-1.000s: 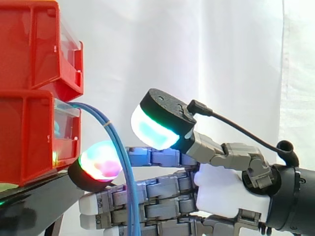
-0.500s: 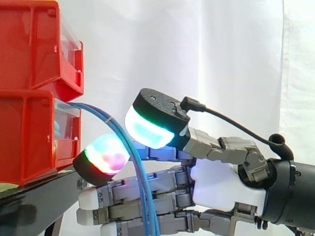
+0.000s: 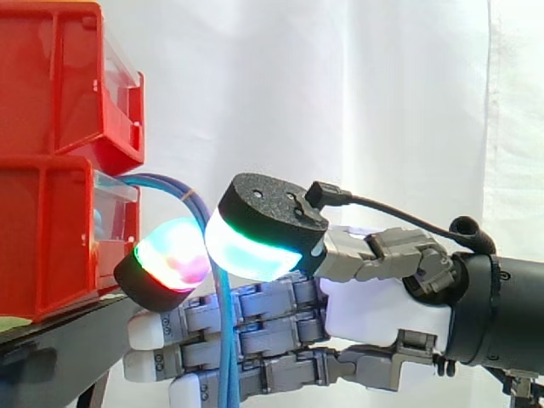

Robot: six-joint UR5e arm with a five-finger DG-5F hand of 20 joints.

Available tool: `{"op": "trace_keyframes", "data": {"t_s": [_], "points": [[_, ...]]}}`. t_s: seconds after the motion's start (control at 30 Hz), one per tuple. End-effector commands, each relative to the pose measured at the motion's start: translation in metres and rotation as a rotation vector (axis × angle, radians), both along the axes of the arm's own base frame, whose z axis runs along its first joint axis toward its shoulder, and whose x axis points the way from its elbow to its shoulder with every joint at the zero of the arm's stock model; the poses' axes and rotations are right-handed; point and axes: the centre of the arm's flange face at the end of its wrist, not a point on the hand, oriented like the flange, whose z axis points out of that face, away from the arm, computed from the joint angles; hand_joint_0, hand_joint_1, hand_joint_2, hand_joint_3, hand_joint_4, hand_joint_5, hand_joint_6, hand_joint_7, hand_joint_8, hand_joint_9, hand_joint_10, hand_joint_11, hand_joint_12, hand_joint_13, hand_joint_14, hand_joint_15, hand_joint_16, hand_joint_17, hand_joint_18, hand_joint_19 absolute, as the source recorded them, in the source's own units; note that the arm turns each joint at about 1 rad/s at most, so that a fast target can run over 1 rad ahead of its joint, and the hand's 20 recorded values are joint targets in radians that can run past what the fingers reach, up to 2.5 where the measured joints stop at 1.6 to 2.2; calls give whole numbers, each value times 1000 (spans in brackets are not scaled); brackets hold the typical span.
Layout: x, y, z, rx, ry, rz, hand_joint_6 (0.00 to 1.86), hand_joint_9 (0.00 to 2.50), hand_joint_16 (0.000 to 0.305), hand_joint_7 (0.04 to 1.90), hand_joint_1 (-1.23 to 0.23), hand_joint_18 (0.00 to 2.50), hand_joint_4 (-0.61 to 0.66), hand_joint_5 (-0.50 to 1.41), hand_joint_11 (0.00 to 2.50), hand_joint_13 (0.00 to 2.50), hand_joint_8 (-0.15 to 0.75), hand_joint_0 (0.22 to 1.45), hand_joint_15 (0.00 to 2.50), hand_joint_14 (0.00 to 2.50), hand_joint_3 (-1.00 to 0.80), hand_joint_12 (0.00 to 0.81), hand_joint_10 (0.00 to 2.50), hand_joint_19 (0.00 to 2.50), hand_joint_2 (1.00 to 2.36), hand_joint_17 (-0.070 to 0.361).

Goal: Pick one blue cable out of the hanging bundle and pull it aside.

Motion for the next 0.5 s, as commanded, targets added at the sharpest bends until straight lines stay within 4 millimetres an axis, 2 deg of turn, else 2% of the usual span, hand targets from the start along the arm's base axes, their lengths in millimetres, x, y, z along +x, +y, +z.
{"op": "trace_keyframes", "data": {"t_s": [0.0,0.1,0.23,0.37,0.47], "points": [[-1,-1,1,2,19,3,920,677,48,761,-892,522,55,-186,373,526,259,607,245,9,-500,353,11,348,1000,107],[-1,-2,1,15,18,4,911,688,51,760,-838,512,76,-176,387,526,279,516,265,10,-500,370,11,373,1000,116],[-2,-4,-1,21,29,3,892,714,56,789,-661,491,90,-155,377,519,308,457,276,10,-500,394,11,395,1000,126],[-2,-6,-1,27,29,7,883,739,52,856,-532,452,71,-147,373,506,297,513,280,10,-500,372,11,424,1000,117],[-2,-5,5,27,21,21,892,762,48,887,-605,445,55,-142,396,527,290,578,293,12,-411,358,13,430,1007,108]]}}
